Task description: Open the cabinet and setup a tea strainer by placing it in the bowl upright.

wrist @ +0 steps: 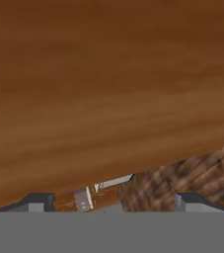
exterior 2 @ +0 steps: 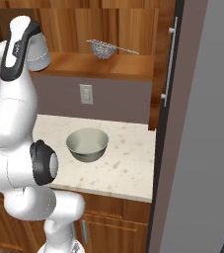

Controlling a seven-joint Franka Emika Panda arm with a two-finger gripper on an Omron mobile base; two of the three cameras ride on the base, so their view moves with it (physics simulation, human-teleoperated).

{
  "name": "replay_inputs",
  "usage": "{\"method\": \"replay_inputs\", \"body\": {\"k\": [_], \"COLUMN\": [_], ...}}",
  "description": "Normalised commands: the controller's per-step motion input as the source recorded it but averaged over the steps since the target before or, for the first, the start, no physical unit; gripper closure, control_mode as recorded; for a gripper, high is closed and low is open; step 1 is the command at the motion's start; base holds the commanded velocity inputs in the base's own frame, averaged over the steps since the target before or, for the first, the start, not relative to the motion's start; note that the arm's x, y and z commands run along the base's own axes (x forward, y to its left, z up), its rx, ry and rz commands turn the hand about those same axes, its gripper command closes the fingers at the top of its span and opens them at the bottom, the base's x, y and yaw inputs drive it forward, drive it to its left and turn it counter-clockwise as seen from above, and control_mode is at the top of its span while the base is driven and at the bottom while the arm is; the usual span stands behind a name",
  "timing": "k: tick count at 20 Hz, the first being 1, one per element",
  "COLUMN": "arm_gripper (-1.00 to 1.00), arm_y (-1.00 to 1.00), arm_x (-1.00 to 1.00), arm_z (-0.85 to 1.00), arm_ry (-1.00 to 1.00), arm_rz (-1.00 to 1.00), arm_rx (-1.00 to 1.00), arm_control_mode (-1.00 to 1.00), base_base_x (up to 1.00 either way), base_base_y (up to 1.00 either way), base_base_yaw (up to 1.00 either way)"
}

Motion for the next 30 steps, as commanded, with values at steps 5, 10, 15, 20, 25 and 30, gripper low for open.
{"method": "replay_inputs", "body": {"k": [5, 10, 15, 20, 25, 30], "arm_gripper": [-1.00, -1.00, -1.00, -1.00, -1.00, -1.00], "arm_y": [0.63, 0.37, 0.10, -0.04, -0.47, -0.90], "arm_x": [-0.18, -0.02, 0.00, 0.00, 0.26, 0.36], "arm_z": [-0.02, -0.16, -0.18, -0.02, 0.00, -0.08], "arm_ry": [0.01, 0.01, 0.04, 0.08, 0.07, -0.02], "arm_rz": [-0.21, -0.28, -0.40, -0.42, -0.31, -0.25], "arm_rx": [0.00, 0.00, -0.03, -0.05, -0.11, -0.26], "arm_control_mode": [-1.00, -1.00, -1.00, -1.00, -1.00, -1.00], "base_base_x": [0.00, 0.00, 0.00, 0.00, 0.00, 0.00], "base_base_y": [0.00, 0.00, 0.00, 0.00, 0.00, 0.00], "base_base_yaw": [0.00, 0.00, 0.00, 0.00, 0.00, 0.00]}}
